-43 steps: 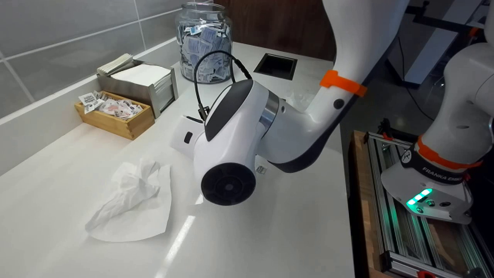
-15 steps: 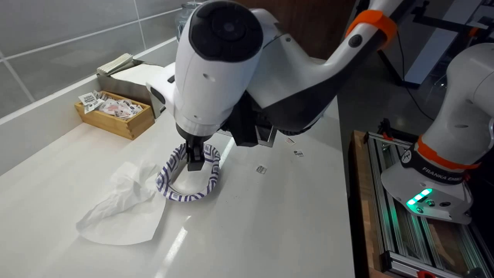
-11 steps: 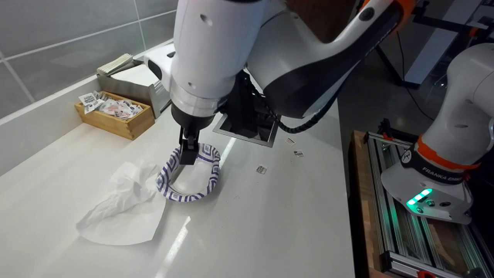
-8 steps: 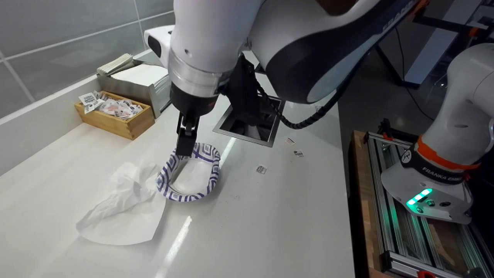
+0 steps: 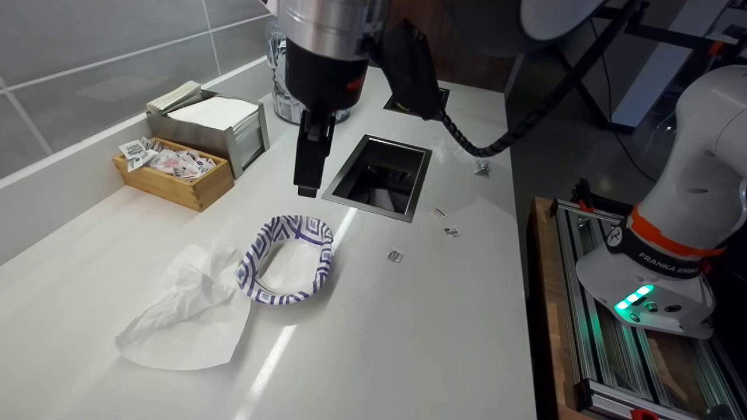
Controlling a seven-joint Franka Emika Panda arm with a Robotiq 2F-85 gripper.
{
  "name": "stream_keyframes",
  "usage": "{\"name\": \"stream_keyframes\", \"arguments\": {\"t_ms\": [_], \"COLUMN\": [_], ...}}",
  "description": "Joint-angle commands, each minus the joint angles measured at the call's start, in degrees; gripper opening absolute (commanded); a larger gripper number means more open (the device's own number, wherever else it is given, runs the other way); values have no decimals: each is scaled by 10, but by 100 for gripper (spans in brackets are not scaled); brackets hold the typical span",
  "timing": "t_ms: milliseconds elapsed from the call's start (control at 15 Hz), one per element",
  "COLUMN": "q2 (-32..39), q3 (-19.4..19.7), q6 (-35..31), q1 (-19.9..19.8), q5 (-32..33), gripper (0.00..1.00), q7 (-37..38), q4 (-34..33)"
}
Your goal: Crumple up the white plate on all sides
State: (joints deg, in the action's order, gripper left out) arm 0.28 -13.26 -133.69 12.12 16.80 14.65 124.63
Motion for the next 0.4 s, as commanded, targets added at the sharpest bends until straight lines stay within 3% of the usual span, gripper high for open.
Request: {"name": "stream_keyframes", "arguments": {"t_ms": [0,333], "q2": [-10,-29], "q3": [2,1], "q6": [10,14], "q1": [1,-1], "q5": [-7,-14], "gripper": [100,100], "q7": [-4,-10], "q4": [1,13]}}
